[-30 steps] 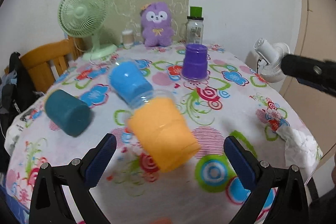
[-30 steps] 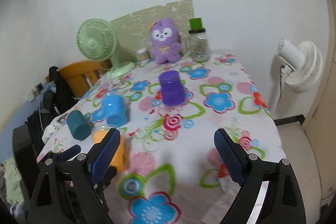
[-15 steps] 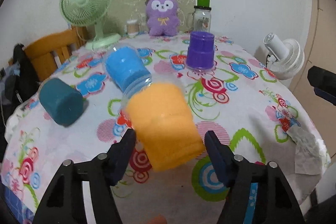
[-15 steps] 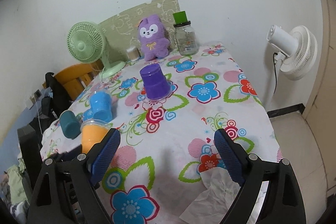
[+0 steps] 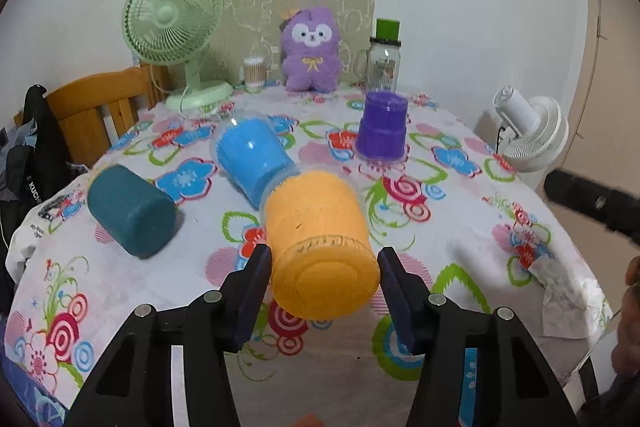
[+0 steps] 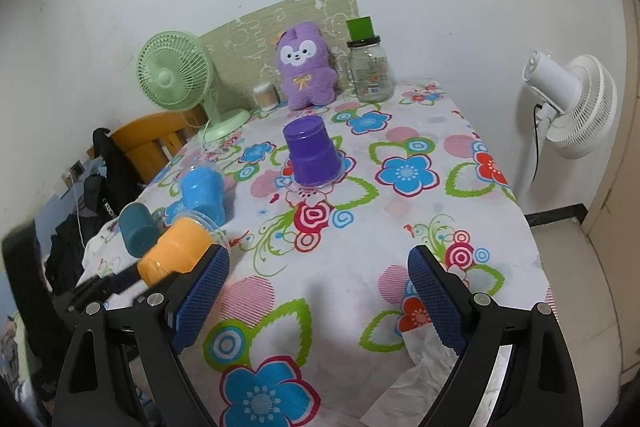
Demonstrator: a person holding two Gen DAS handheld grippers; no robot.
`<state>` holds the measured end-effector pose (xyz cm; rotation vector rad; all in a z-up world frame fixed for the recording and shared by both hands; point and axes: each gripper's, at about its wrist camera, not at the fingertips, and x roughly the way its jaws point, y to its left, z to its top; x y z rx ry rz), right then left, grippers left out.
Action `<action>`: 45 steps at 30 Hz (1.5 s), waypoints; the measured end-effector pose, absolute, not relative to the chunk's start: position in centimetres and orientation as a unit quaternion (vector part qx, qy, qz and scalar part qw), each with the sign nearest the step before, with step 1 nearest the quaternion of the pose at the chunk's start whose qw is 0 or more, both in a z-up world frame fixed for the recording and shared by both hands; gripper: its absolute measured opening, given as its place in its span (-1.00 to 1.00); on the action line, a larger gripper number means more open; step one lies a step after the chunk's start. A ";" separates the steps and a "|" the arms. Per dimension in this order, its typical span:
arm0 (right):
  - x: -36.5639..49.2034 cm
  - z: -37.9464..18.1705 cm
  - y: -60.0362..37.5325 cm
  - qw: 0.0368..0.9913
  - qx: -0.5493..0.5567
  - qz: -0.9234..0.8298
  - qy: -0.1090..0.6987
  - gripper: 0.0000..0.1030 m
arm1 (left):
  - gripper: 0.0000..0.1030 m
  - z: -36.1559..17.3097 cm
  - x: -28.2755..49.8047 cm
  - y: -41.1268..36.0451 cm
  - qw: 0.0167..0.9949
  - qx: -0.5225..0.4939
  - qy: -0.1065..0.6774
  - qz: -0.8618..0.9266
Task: Flip cup upside down
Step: 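Turn the orange cup rim-down and lower it toward the table, then set the inverted orange cup down and open the right gripper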
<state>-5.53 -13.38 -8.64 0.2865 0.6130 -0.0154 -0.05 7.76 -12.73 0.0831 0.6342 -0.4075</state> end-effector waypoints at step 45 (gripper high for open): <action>-4.3 -8.2 -10.5 0.946 0.109 0.015 0.306 0.80 | 0.36 -8.3 -0.5 9.8 0.940 0.024 0.267 -0.210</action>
